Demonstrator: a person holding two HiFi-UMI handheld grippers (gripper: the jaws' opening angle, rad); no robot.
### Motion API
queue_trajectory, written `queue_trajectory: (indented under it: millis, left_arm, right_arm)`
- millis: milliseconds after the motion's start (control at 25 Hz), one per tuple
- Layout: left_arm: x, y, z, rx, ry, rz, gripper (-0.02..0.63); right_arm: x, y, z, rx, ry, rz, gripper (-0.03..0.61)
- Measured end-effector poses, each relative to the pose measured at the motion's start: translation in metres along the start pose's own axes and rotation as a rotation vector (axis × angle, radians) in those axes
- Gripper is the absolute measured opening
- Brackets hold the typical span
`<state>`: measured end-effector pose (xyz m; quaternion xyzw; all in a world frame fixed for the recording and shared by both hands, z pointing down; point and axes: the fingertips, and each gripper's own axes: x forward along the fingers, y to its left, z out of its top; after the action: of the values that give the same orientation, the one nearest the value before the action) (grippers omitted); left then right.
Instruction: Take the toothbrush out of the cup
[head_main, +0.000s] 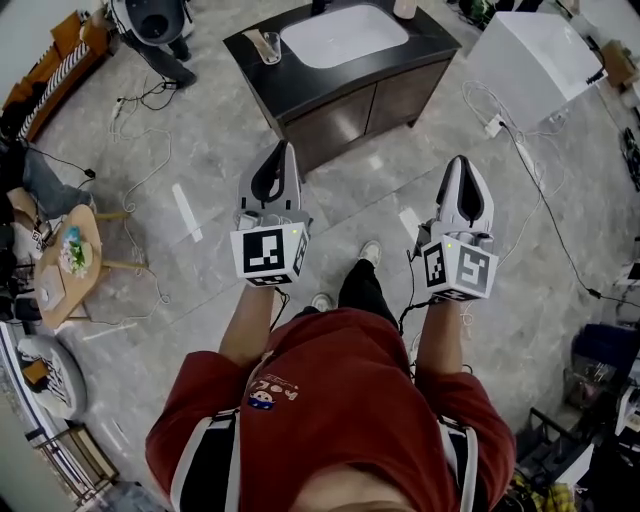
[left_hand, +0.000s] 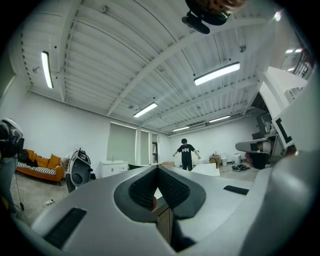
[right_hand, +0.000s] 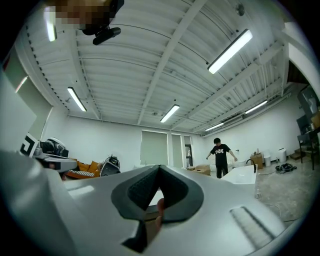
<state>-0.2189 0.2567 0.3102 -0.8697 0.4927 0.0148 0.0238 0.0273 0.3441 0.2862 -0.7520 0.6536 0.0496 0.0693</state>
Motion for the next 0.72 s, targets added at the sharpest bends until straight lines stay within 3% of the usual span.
queue_trajectory:
  millis: [720]
  left_arm:
    - [0.207, -0.078, 0.011, 0.035, -0.011, 0.041, 0.005]
  right_arm:
    - [0.151, -0.165, -0.016, 0.029, 0.013, -0.018, 0.011]
